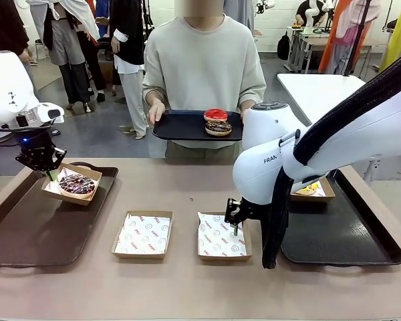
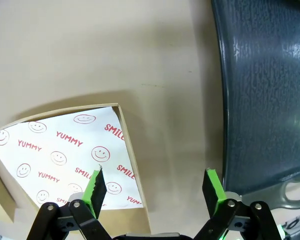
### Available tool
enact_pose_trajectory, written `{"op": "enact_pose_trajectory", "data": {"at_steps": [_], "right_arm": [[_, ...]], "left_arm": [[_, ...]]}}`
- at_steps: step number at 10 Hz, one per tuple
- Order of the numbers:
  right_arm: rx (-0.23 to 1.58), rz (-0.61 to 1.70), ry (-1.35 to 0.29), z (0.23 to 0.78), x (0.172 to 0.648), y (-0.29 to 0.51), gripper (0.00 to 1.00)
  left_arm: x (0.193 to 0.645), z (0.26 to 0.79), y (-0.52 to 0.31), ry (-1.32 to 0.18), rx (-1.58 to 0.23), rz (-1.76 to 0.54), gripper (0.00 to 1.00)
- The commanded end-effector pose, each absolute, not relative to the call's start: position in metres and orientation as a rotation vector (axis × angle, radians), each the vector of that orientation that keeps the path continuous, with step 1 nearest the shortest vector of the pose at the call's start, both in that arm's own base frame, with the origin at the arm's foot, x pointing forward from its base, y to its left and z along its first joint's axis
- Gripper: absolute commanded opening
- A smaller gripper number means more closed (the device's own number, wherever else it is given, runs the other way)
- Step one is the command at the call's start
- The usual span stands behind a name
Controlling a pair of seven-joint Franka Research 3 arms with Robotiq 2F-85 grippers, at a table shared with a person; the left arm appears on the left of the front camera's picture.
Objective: Individually package the donuts and arrange them on the tray.
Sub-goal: Place the picked Paper togo box on the Handle tray while simultaneously picking up another Paper togo box from the table with the other hand.
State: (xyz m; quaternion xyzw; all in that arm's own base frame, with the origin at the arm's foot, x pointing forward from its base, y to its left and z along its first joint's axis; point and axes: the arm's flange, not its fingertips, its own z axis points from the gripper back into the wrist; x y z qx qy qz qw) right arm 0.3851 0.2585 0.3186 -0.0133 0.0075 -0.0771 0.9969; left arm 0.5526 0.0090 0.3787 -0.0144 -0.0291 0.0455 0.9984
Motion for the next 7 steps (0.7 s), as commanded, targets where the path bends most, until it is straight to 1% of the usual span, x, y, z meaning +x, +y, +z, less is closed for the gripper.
{"op": "enact_pose_trajectory", "data": {"at_steps": [1,6,7], "right_arm": [[-0.013,-0.148,-0.014,0.312,0.387,0.266,1.0],[0.003,-0.14,-0.007,0.311,0.39,0.27,1.0],[0.013,-0.129,-0.012,0.311,0.39,0.27,0.66]], "left_arm": [[0.568,0.378,0.007,-0.045,-0.008,0.123,0.01],[0.584,0.368,0.01,-0.04,0.018,0.113,0.01],[0.585,0.368,0.01,-0.041,0.016,0.108,0.01]]}}
